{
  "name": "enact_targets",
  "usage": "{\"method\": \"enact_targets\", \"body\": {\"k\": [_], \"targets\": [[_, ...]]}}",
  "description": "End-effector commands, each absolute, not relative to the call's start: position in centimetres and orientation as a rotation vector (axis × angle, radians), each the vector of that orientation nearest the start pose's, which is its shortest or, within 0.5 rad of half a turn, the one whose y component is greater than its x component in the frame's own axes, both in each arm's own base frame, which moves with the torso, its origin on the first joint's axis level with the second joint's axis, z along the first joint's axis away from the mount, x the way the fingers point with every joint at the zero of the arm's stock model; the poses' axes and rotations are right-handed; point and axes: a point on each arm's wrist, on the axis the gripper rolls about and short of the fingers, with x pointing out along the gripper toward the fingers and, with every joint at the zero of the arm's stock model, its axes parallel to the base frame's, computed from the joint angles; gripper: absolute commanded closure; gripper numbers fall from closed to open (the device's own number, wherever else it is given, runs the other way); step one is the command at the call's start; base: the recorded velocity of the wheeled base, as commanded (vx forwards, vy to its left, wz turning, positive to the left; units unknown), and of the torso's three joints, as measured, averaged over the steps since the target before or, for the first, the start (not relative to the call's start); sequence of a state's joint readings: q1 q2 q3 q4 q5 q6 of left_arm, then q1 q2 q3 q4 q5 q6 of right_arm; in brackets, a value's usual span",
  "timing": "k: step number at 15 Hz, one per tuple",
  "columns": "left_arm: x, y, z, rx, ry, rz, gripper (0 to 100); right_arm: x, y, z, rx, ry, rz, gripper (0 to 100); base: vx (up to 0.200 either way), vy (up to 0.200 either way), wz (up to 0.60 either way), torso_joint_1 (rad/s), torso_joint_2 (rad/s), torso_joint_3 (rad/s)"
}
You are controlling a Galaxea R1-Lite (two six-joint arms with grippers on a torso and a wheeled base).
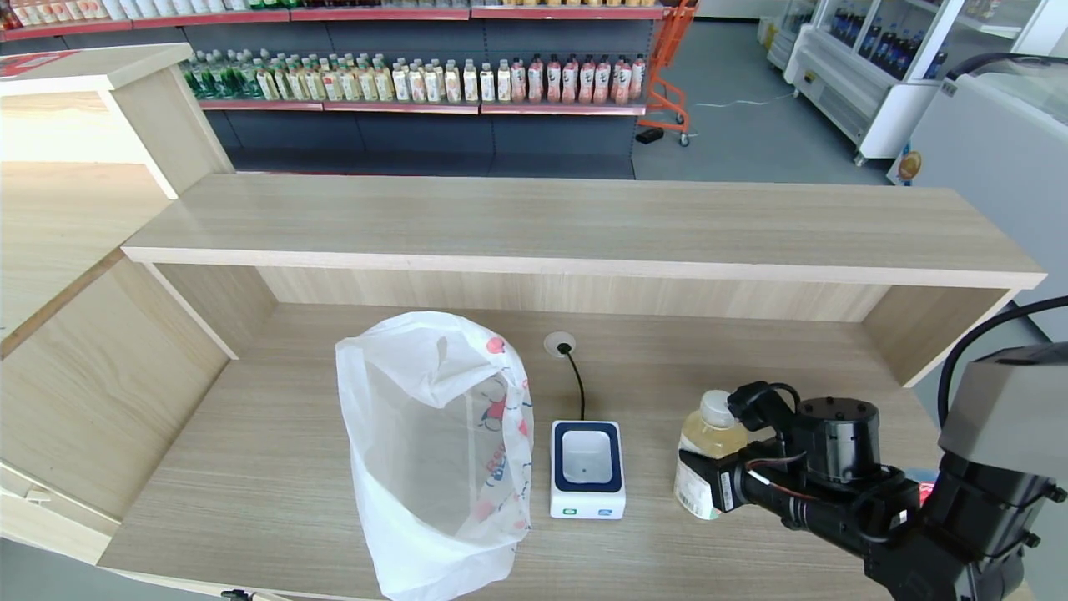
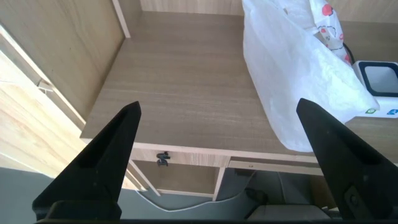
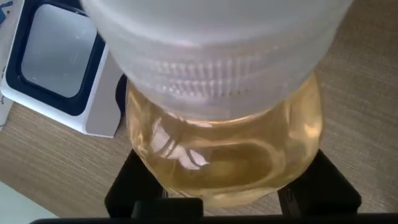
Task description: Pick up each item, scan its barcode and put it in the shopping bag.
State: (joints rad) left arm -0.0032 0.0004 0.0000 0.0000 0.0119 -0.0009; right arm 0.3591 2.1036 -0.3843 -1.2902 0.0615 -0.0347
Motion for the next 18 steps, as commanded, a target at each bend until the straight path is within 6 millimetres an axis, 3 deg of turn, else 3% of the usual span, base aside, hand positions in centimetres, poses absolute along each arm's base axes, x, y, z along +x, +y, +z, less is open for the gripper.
{"method": "enact_targets", "body": {"k": [1,8,10,15,18], "targets": [[-2.3,0.0,7.5,-0.002,0.000,0.009,0,27.4,10.5,3.5,-0.097,0.411,0.425,100,0.000,0.000,0.00,0.000,0.00,0.000],[-2.3,0.0,7.5,-0.002,0.000,0.009,0,26.9,10.6,3.8,-0.107,0.406,0.437,100,0.000,0.000,0.00,0.000,0.00,0.000],[-2.3,0.0,7.5,-0.002,0.000,0.009,0,26.7,10.7,6.0,-0.037,0.339,0.510,100,0.000,0.000,0.00,0.000,0.00,0.000],[-2.3,0.0,7.5,-0.002,0.000,0.009,0,24.1,8.9,14.4,0.248,0.151,0.886,100,0.000,0.000,0.00,0.000,0.00,0.000],[-2.3,0.0,7.5,-0.002,0.000,0.009,0,22.9,8.9,15.3,0.302,0.171,1.027,100,0.000,0.000,0.00,0.000,0.00,0.000]]}}
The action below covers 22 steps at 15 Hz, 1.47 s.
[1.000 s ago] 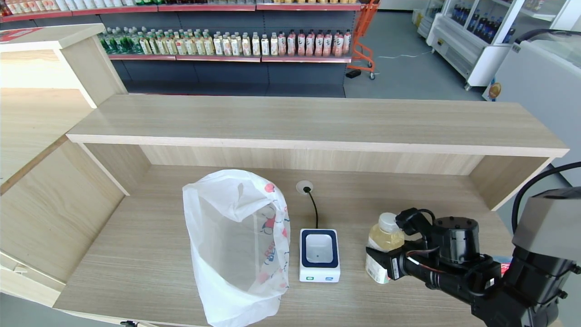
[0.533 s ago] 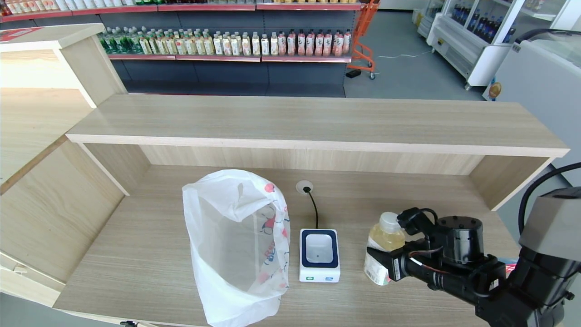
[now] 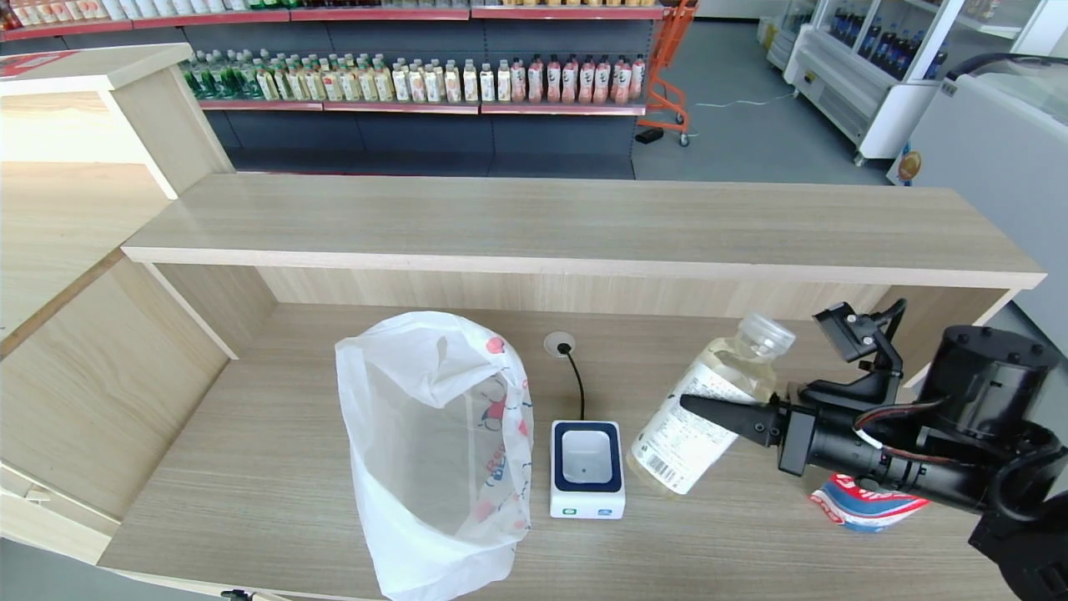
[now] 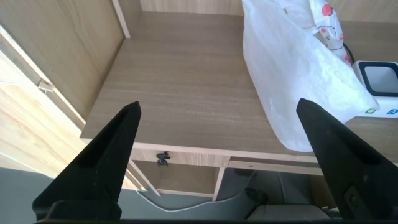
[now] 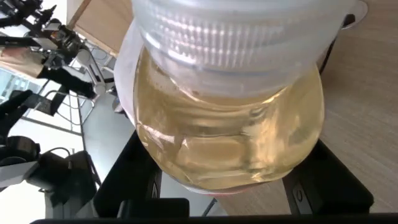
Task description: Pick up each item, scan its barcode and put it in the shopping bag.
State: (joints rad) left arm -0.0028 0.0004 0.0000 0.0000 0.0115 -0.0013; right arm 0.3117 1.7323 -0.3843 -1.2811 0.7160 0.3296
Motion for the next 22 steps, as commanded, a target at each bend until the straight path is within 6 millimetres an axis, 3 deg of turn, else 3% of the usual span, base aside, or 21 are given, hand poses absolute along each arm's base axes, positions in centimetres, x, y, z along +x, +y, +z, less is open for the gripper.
{"method": "enact_targets", "body": {"k": [1,10,22], "targets": [[-2.3,0.0,7.5,-0.002,0.000,0.009,0,22.5,9.3,15.4,0.300,0.174,1.070,100,0.000,0.000,0.00,0.000,0.00,0.000],[-2.3,0.0,7.5,-0.002,0.000,0.009,0,18.7,13.1,15.4,0.280,0.265,1.316,100,0.000,0.000,0.00,0.000,0.00,0.000],[-2.3,0.0,7.5,-0.002,0.000,0.009,0,18.2,12.7,15.4,0.270,0.277,1.304,100,0.000,0.000,0.00,0.000,0.00,0.000]]}}
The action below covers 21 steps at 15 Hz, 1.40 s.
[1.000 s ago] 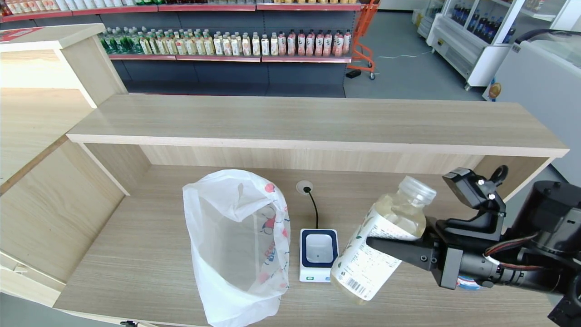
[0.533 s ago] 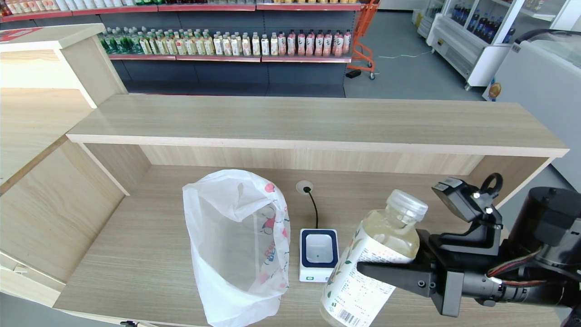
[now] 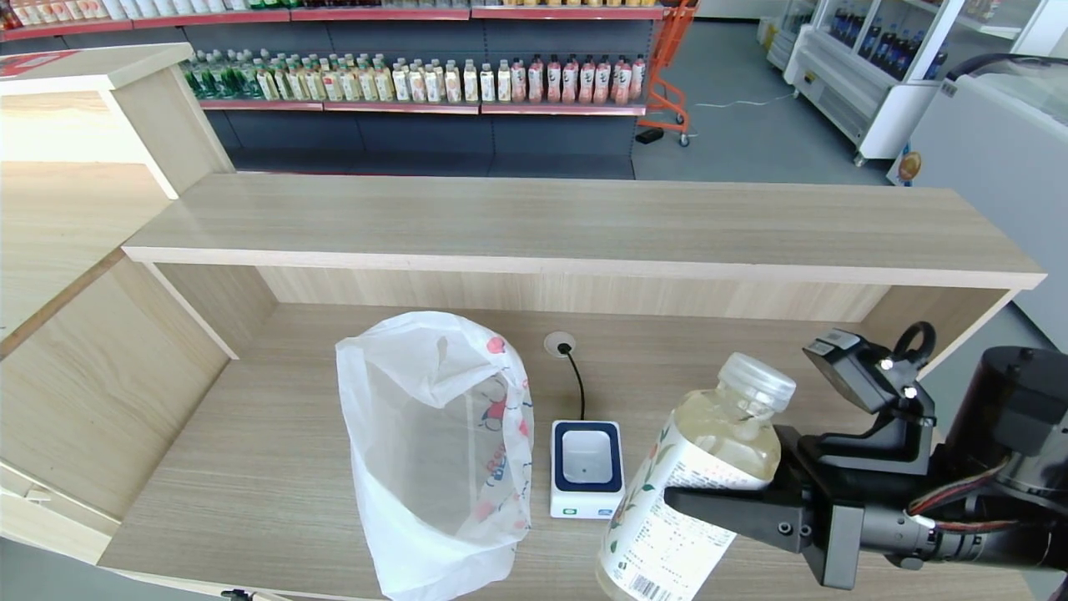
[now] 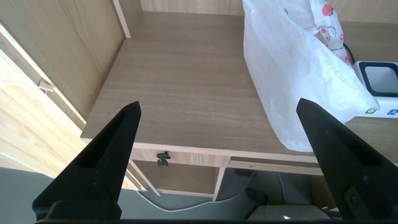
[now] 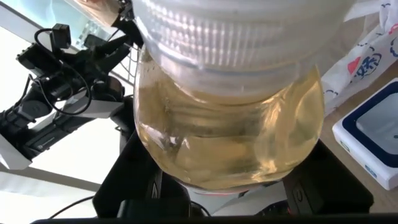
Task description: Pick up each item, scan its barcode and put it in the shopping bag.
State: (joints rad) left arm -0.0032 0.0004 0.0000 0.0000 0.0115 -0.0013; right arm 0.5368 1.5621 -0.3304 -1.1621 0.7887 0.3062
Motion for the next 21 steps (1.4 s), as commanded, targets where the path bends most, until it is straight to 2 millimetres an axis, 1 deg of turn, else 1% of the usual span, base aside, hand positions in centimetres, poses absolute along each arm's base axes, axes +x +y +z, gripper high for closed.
{"method": "enact_targets", "body": {"k": [1,3,4,5,6,7,8,9,10,11,12,13,15,16,17,18,21], "targets": [[-2.3,0.0,7.5,-0.002,0.000,0.009,0,18.3,12.7,15.5,0.270,0.273,1.300,100,0.000,0.000,0.00,0.000,0.00,0.000],[-2.3,0.0,7.5,-0.002,0.000,0.009,0,18.2,12.4,15.5,0.271,0.273,1.291,100,0.000,0.000,0.00,0.000,0.00,0.000],[-2.3,0.0,7.5,-0.002,0.000,0.009,0,18.5,11.5,15.7,0.262,0.251,1.240,100,0.000,0.000,0.00,0.000,0.00,0.000],[-2.3,0.0,7.5,-0.002,0.000,0.009,0,19.1,10.3,15.8,0.214,0.199,1.148,100,0.000,0.000,0.00,0.000,0.00,0.000],[-2.3,0.0,7.5,-0.002,0.000,0.009,0,19.5,9.1,15.8,0.114,0.143,1.023,100,0.000,0.000,0.00,0.000,0.00,0.000],[-2.3,0.0,7.5,-0.002,0.000,0.009,0,19.5,7.6,15.7,0.000,0.118,0.882,100,0.000,0.000,0.00,0.000,0.00,0.000],[-2.3,0.0,7.5,-0.002,0.000,0.009,0,19.2,6.2,15.8,-0.120,0.117,0.738,100,0.000,0.000,0.00,0.000,0.00,0.000],[-2.3,0.0,7.5,-0.002,0.000,0.009,0,18.5,5.2,16.0,-0.184,0.137,0.646,100,0.000,0.000,0.00,0.000,0.00,0.000],[-2.3,0.0,7.5,-0.002,0.000,0.009,0,17.4,4.6,16.1,-0.230,0.152,0.581,100,0.000,0.000,0.00,0.000,0.00,0.000],[-2.3,0.0,7.5,-0.002,0.000,0.009,0,16.8,4.2,15.6,-0.309,0.163,0.522,100,0.000,0.000,0.00,0.000,0.00,0.000],[-2.3,0.0,7.5,-0.002,0.000,0.009,0,16.8,4.1,15.3,-0.358,0.166,0.496,100,0.000,0.000,0.00,0.000,0.00,0.000],[-2.3,0.0,7.5,-0.002,0.000,0.009,0,16.7,4.1,15.1,-0.468,0.147,0.489,100,0.000,0.000,0.00,0.000,0.00,0.000],[-2.3,0.0,7.5,-0.002,0.000,0.009,0,16.9,4.2,15.5,-0.607,0.099,0.493,100,0.000,0.000,0.00,0.000,0.00,0.000],[-2.3,0.0,7.5,-0.002,0.000,0.009,0,17.2,4.2,15.9,-0.743,0.052,0.497,100,0.000,0.000,0.00,0.000,0.00,0.000],[-2.3,0.0,7.5,-0.002,0.000,0.009,0,17.1,4.2,16.1,-0.821,0.022,0.501,100,0.000,0.000,0.00,0.000,0.00,0.000],[-2.3,0.0,7.5,-0.002,0.000,0.009,0,16.9,4.2,16.0,-0.840,0.018,0.504,100,0.000,0.000,0.00,0.000,0.00,0.000],[-2.3,0.0,7.5,0.005,0.000,0.009,0,17.0,4.1,16.4,-0.811,0.012,0.493,100,0.000,0.000,0.00,0.000,0.00,0.000]]}}
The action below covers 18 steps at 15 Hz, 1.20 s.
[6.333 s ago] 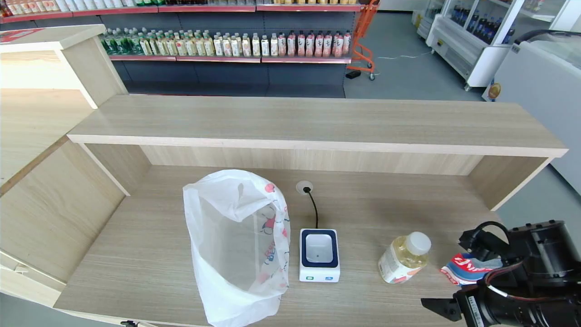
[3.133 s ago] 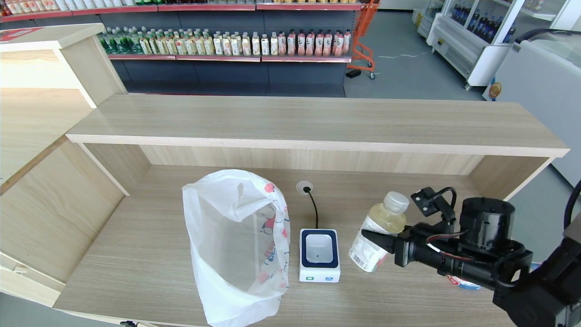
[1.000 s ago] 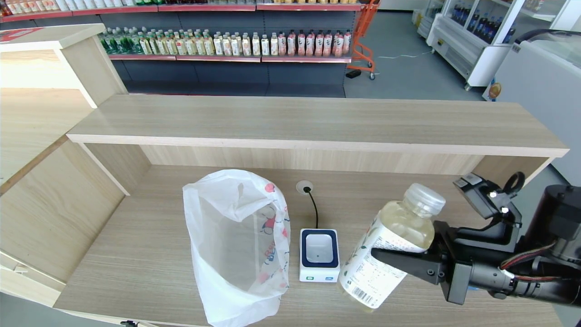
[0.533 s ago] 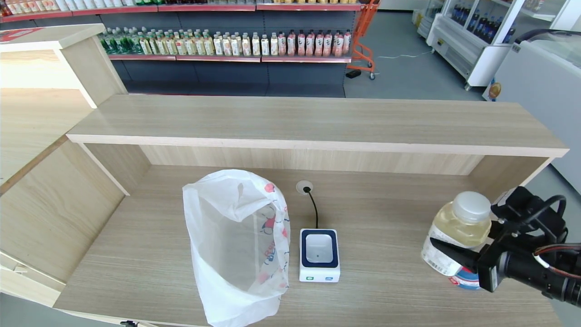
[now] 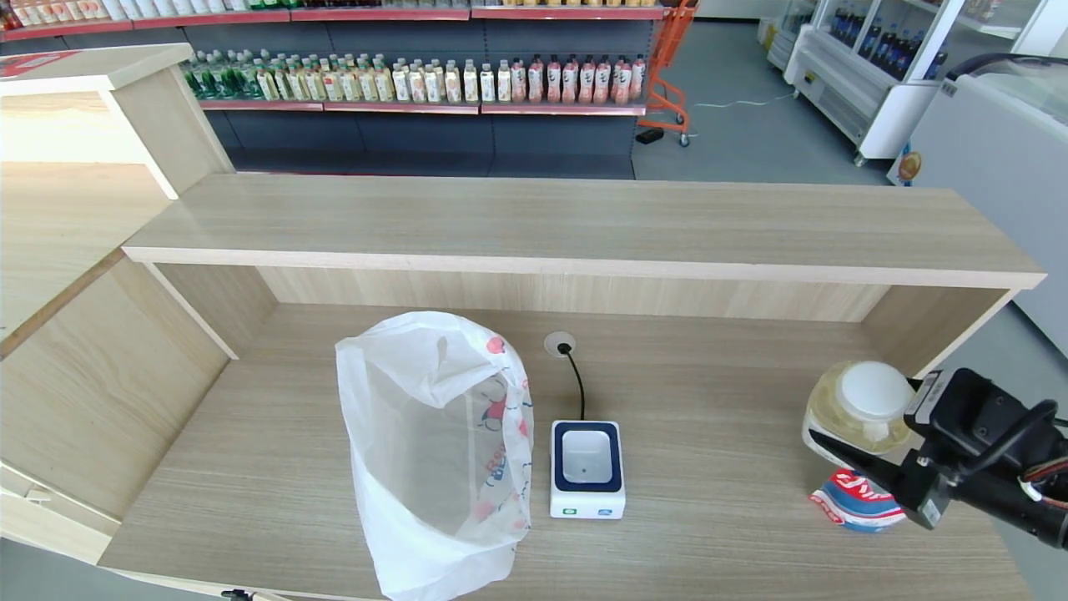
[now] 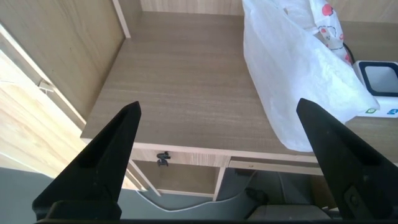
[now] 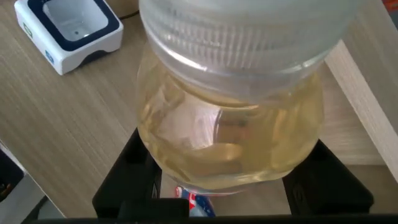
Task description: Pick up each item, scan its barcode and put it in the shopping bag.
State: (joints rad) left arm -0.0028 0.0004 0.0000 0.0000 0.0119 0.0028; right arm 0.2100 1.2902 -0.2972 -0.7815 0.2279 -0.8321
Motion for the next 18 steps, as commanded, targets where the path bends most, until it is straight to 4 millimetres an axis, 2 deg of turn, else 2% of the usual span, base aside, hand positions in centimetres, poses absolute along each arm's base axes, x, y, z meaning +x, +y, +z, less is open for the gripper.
{"method": "enact_targets", "body": {"k": [1,3,6,10,13,18], "targets": [[-2.3,0.0,7.5,0.005,0.000,0.009,0,17.2,4.1,16.6,-0.797,0.009,0.488,100,0.000,0.000,0.00,0.000,0.00,0.000],[-2.3,0.0,7.5,0.000,0.000,0.009,0,17.3,4.2,16.6,-0.795,0.008,0.491,100,0.000,0.000,0.00,0.000,0.00,0.000],[-2.3,0.0,7.5,-0.002,0.000,0.009,0,17.3,4.2,16.5,-0.772,0.011,0.513,100,-0.200,0.000,0.00,0.007,0.00,0.002],[-2.3,0.0,7.5,-0.002,0.000,0.009,0,17.4,4.4,16.4,-0.659,0.025,0.566,100,0.000,0.000,0.00,0.000,0.00,0.000],[-2.3,0.0,7.5,-0.003,0.000,0.009,0,17.5,4.5,16.3,-0.538,0.056,0.598,100,0.000,0.200,0.00,0.011,0.01,-0.004],[-2.3,0.0,7.5,-0.003,0.000,0.009,0,19.5,5.0,15.4,-0.512,0.069,0.629,100,0.000,0.200,0.00,0.002,0.00,0.001]]}}
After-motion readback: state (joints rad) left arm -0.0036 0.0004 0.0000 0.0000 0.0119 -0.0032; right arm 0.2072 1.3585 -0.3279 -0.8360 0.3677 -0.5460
